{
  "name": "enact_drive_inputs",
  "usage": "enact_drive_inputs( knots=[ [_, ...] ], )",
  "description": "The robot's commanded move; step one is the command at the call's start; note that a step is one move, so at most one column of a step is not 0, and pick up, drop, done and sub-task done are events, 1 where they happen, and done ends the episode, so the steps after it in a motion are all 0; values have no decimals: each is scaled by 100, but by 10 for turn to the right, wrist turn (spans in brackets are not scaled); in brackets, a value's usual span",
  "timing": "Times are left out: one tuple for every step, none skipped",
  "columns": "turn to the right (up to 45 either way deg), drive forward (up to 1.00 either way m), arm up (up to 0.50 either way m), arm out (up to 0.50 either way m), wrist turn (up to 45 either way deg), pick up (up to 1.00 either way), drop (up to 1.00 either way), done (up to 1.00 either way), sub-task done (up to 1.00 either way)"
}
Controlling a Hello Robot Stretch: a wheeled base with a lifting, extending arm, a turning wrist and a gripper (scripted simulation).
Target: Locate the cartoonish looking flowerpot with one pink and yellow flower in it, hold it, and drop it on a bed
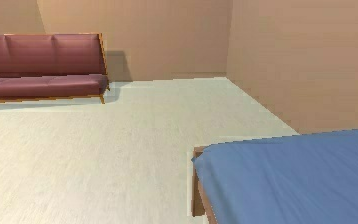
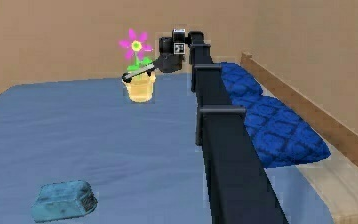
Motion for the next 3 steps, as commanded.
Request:
enact_drive_inputs(
  knots=[
    [0,0,0,0,120,0,0,0,0],
    [0,0,-14,0,0,0,0,0,0],
    [0,0,-32,0,0,0,0,0,0]
  ],
)
